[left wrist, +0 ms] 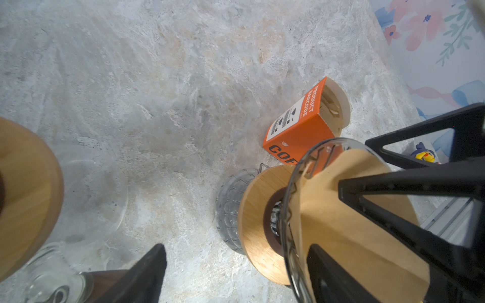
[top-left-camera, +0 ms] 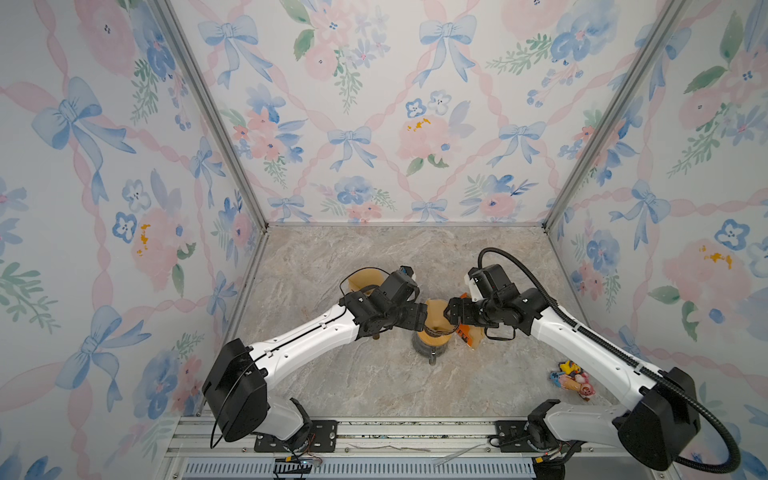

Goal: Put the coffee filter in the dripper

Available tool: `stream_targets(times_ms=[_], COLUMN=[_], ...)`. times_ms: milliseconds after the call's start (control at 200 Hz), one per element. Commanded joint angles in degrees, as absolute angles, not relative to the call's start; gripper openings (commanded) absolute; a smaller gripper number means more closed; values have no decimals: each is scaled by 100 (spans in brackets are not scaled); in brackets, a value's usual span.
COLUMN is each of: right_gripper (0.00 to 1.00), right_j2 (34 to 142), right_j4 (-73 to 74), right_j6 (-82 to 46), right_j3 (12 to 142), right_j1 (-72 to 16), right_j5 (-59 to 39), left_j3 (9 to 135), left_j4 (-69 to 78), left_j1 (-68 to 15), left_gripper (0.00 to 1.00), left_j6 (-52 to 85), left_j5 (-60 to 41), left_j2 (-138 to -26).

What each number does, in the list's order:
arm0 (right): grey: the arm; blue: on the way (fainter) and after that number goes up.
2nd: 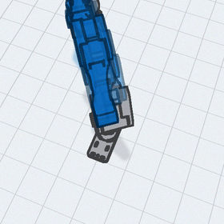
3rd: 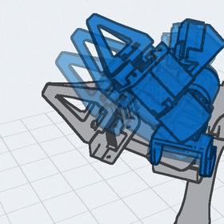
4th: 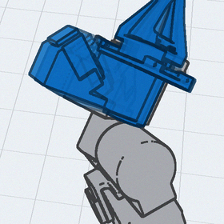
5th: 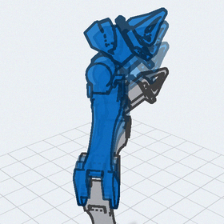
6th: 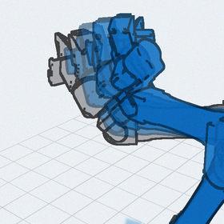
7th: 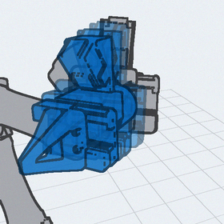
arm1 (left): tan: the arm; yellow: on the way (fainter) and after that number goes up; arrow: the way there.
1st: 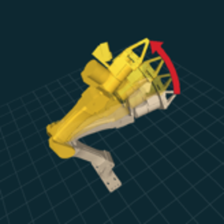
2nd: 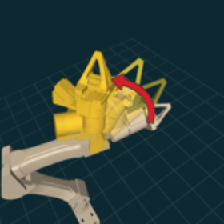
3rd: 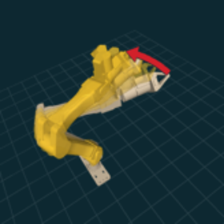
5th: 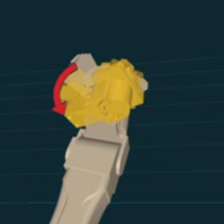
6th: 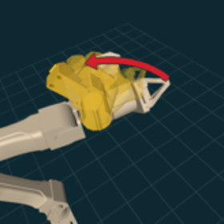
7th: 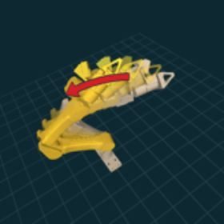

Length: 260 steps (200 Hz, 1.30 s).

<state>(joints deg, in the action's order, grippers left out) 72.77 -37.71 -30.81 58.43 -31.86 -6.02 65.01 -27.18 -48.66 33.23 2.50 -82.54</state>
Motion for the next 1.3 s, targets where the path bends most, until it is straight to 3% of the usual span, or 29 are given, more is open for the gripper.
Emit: stream_targets(times_ms=[0,330,870,1295], right_gripper=[94,94,94,94], right_j2=[7125,7326,7107,7147], right_j4=[-3575,-3992,-3784,-4157], right_j6=[-2984,-3205,-3036,-3227], right_j3=[5707,5696,5713,5711], right_j1=[-3140,-3129,-3129,-3120], right_j5=[-941,-50,-668,121], left_j3=[6491,6434,6333,6345], left_j4=[-2782,-2786,-2786,-2786], left_j1=[-4827,-4830,-4770,-4764], left_gripper=[86,86,86,86], left_j6=[3312,3336,3376,3407], left_j5=[178,268,196,204], left_j2=[-8219,-8176,-8042,-8137])
